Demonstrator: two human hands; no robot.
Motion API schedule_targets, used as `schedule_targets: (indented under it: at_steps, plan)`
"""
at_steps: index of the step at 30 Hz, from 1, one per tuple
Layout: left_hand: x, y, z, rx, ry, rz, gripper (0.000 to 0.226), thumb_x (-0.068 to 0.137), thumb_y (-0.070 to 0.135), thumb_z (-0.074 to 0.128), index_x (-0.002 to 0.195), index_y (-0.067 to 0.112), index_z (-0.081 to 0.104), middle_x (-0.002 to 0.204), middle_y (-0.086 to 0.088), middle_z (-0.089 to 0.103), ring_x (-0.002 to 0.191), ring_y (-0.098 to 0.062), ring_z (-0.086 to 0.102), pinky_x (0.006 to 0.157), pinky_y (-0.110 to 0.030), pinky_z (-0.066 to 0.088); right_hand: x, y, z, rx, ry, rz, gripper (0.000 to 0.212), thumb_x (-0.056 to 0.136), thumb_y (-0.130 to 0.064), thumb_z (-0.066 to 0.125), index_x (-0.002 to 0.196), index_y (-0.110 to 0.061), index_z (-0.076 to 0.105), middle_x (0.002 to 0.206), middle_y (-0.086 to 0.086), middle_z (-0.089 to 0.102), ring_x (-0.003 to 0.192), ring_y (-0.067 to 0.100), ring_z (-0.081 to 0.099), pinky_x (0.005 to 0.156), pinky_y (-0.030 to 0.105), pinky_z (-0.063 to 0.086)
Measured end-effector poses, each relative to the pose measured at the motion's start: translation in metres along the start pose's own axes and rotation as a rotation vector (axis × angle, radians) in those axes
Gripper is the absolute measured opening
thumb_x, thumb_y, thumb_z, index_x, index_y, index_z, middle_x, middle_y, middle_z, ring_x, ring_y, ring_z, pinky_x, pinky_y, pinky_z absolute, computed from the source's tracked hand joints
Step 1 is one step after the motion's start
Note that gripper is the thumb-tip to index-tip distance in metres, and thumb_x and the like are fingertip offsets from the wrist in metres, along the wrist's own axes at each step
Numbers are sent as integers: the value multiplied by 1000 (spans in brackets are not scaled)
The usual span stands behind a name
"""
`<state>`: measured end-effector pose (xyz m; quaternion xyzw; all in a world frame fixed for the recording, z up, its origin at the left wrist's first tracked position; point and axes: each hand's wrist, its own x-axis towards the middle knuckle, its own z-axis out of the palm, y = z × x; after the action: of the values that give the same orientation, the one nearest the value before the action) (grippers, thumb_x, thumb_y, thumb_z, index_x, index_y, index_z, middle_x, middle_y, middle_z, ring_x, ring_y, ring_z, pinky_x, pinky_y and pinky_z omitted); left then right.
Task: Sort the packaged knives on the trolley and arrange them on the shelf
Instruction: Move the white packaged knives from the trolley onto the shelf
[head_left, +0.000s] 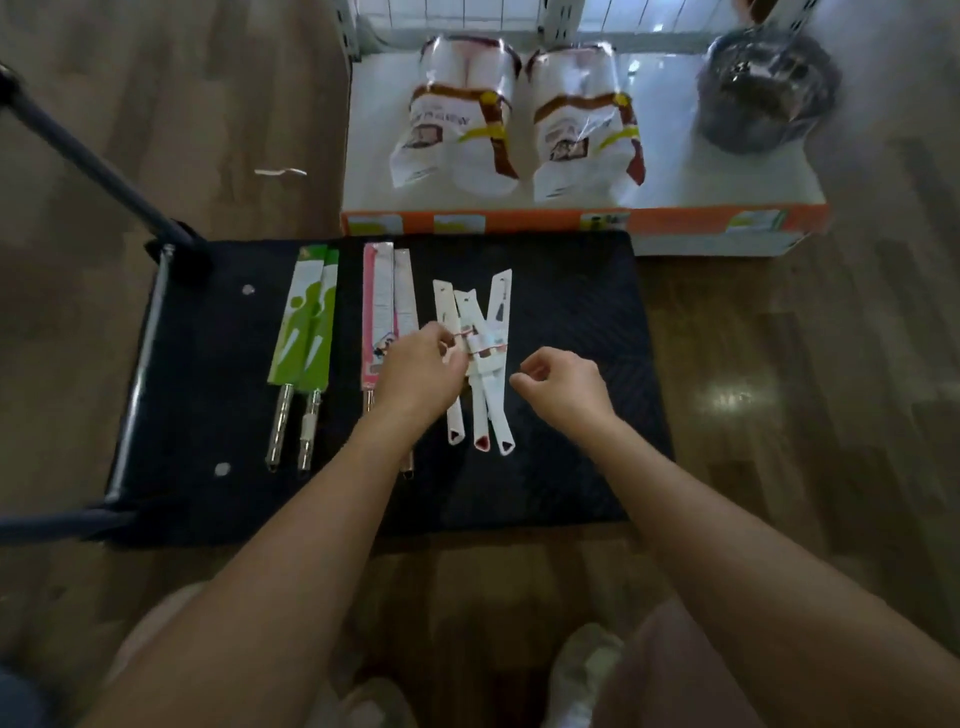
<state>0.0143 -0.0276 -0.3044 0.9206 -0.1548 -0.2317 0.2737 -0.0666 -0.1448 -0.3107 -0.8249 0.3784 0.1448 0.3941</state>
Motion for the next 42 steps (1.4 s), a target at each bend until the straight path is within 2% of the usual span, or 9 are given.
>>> schedule_targets:
  at_steps: [4,8,11,17,20,28,33,39,42]
  plan:
    - [37,-44,57,107,-62,-82,27,91,27,51,109,7,56,106,-10,61,83,-17,49,69,-27,38,49,25,46,-122,-45,-19,21,84,-42,61,86,-22,54,73,-10,52,69,8,54,67,28,49]
    - [39,-65,88,189,-80,-106,37,88,24,58,116,1,49,120,-18,51,105,-32,53,85,-37,43,62,29,74,-166,-81,10,35,78,-31,67,105,-16,49,100,5,59,93,23,60,80,39,53]
    - [38,-64,93,171,-31,-122,33,87,16,58,114,-1,48,116,-19,53,103,-34,54,80,-37,43,62,29,80,-127,-54,44,34,79,-24,65,106,-13,49,104,8,59,94,25,59,75,36,52]
    - [47,-72,88,-85,-53,-242,15,80,17,62,83,2,64,80,-9,64,77,-25,60,61,-29,42,62,35,68,-35,-127,63,22,78,-21,68,93,-7,62,95,7,64,83,21,63,73,34,54]
    - [44,-69,83,-274,-16,-320,19,81,17,64,65,7,58,63,-3,56,63,-20,55,54,-27,40,62,35,57,35,-148,83,18,78,-21,70,90,-7,70,93,7,69,78,18,65,76,33,55]
    - [44,-44,60,-728,144,-360,4,86,16,62,83,15,62,80,1,64,75,-14,63,64,-26,53,54,27,9,293,-71,105,20,78,-18,71,98,-16,70,88,-1,68,82,12,66,77,28,55]
    - [14,4,8,-785,162,-314,9,87,17,61,93,11,63,78,2,63,64,-6,60,47,-14,48,14,-19,-33,487,-109,70,22,80,-17,70,102,-18,69,96,0,71,79,10,69,71,26,57]
    - [-65,96,-114,-754,179,-361,2,85,20,64,86,19,63,93,-7,66,94,-28,65,82,-42,55,-95,-105,-133,522,-170,52,29,80,-16,69,109,-17,66,96,-1,69,82,11,67,83,30,55]
    - [-111,158,-183,-764,202,-353,15,86,21,62,97,12,65,97,-11,67,95,-29,65,82,-41,55,-158,-147,-198,560,-188,25,27,81,-18,68,108,-18,67,92,-3,70,77,8,65,78,28,54]
